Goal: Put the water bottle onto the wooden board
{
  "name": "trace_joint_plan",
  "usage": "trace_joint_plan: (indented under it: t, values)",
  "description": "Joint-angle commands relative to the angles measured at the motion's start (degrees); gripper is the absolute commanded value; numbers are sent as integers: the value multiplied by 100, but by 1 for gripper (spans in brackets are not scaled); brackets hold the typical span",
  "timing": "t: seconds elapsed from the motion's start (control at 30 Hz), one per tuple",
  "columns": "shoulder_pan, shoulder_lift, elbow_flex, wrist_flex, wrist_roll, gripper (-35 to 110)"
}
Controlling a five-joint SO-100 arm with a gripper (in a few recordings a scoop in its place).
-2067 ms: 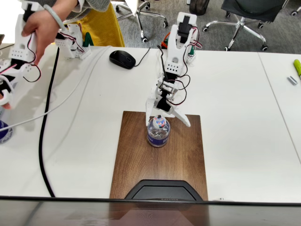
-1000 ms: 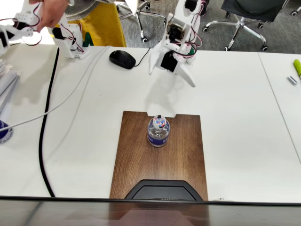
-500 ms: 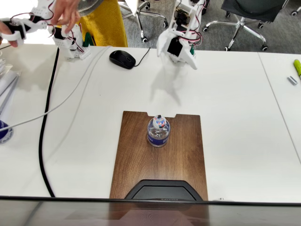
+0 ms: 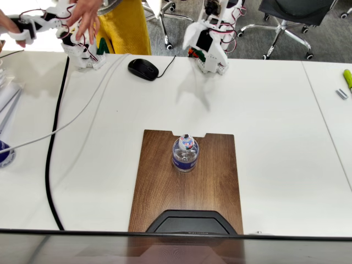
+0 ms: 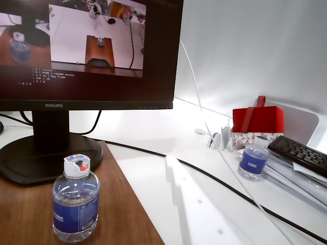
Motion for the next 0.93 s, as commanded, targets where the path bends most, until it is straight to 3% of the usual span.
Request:
trace_joint_plan:
  t: [0.0,0.9]
  values:
    - [-9,439,185,-35,-44,54]
    - [-141,2443,1274,141,-53,52]
